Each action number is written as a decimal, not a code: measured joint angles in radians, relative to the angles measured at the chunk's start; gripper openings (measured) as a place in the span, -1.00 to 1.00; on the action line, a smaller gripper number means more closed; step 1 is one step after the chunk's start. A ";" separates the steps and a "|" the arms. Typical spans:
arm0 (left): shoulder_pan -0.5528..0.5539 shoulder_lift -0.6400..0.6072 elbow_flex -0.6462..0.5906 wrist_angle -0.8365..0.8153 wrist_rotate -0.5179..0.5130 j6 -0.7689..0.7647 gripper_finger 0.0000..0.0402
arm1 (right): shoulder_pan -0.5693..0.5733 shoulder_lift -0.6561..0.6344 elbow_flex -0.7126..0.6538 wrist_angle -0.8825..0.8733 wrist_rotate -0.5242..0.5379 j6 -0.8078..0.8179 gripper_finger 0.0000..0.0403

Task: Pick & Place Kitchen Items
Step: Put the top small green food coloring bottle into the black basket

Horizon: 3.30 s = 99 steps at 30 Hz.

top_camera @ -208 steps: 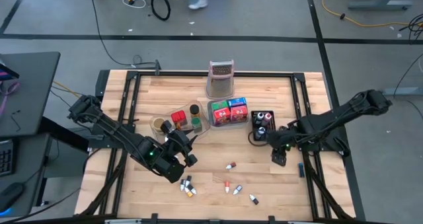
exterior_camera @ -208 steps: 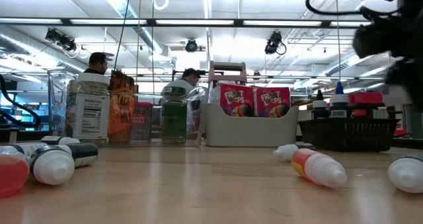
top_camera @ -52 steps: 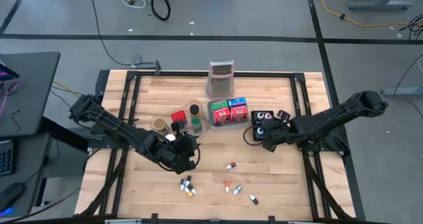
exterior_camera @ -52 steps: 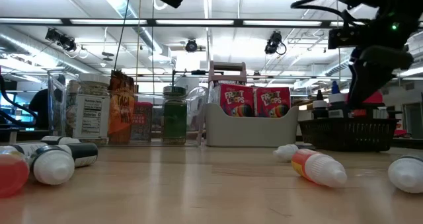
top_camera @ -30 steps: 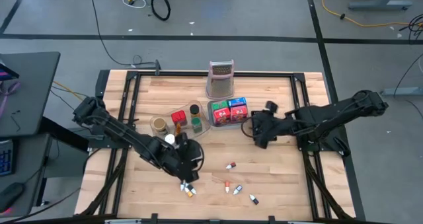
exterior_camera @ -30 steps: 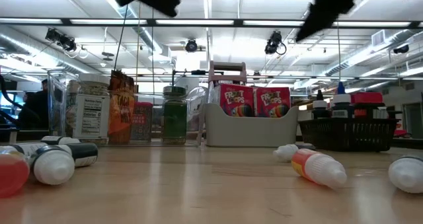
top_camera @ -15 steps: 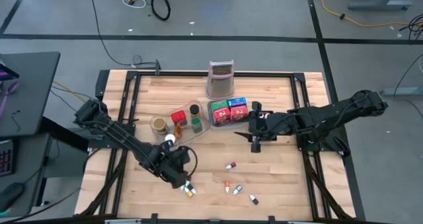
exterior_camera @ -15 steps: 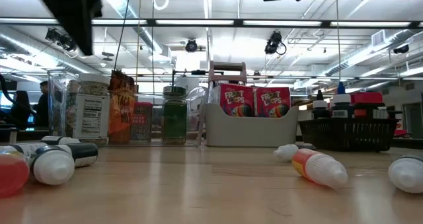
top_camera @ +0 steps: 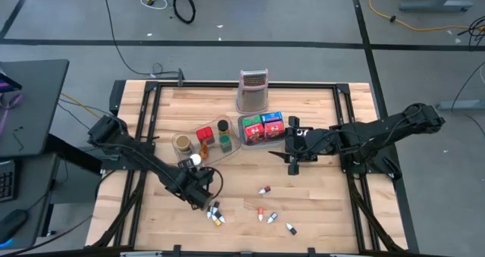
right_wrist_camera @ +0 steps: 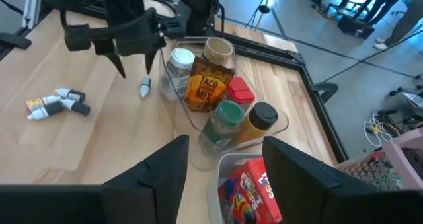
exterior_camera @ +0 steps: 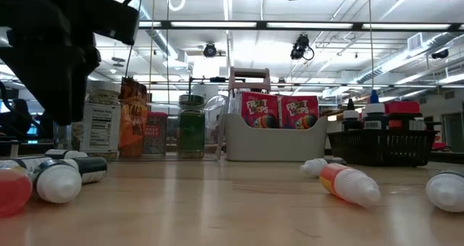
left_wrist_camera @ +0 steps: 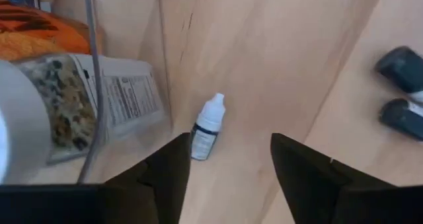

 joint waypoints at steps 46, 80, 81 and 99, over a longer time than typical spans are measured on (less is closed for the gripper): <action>0.025 -0.001 -0.082 0.065 -0.060 0.062 0.25 | 0.000 0.000 -0.001 -0.023 -0.001 0.079 0.02; 0.102 0.005 -0.166 0.336 0.060 0.049 -0.57 | 0.000 0.001 -0.001 -0.027 -0.001 0.079 0.02; 0.102 0.005 -0.155 0.350 0.043 0.061 -0.54 | 0.000 0.001 -0.001 -0.027 -0.001 0.079 0.02; 0.253 0.001 -0.052 0.962 -0.126 0.599 -0.52 | 0.064 -0.010 -0.002 -0.437 -0.022 0.352 0.02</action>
